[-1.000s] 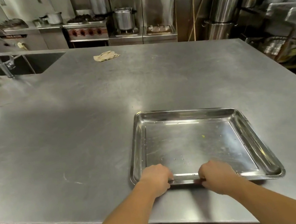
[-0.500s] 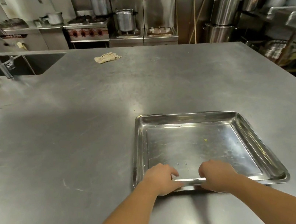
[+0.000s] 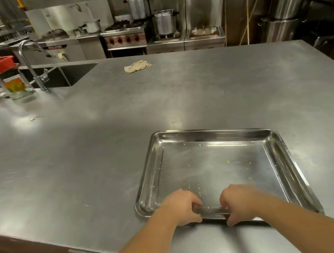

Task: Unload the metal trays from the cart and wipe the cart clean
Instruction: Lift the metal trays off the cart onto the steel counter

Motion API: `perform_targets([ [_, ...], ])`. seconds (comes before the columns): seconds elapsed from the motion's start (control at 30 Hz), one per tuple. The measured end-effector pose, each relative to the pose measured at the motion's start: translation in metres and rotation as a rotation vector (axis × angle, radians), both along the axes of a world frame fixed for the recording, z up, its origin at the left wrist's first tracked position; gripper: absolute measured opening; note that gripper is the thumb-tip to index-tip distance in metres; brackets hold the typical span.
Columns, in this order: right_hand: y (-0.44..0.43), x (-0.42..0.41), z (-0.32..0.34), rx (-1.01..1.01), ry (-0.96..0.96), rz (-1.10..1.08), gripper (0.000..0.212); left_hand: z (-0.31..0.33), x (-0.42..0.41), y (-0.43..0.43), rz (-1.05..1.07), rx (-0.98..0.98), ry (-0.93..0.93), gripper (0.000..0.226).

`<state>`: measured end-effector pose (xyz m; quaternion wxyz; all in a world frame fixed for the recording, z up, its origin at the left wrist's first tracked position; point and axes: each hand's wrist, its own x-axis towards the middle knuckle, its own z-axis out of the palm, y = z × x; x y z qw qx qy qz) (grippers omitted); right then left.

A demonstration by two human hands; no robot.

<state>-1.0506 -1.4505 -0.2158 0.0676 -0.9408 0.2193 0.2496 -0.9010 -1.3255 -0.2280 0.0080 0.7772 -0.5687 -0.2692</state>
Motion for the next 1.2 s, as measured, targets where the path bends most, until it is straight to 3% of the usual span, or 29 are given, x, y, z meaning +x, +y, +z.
perform_targets([
  [0.13,-0.008,-0.020,-0.006,-0.065,0.052,0.026,0.023,-0.006,-0.019,-0.013,-0.108,0.076,-0.094,0.030],
  [0.3,-0.009,-0.025,-0.009,-0.118,0.020,0.002,0.022,-0.009,-0.021,-0.019,-0.080,0.068,-0.162,0.033],
  [0.7,-0.004,-0.016,-0.008,-0.054,0.009,-0.082,0.024,-0.020,-0.013,-0.010,-0.039,-0.010,-0.099,0.037],
  [0.83,0.005,0.016,-0.001,0.128,-0.211,-0.188,0.035,-0.015,0.009,0.012,0.326,-0.222,0.138,0.042],
  [1.0,0.050,0.096,0.012,0.506,-0.627,-0.448,0.029,0.002,0.052,0.050,0.811,-0.566,0.504,0.035],
  [1.2,0.116,0.159,0.035,0.836,-0.744,-0.475,0.030,0.008,0.074,0.108,1.098,-0.805,0.535,0.032],
])
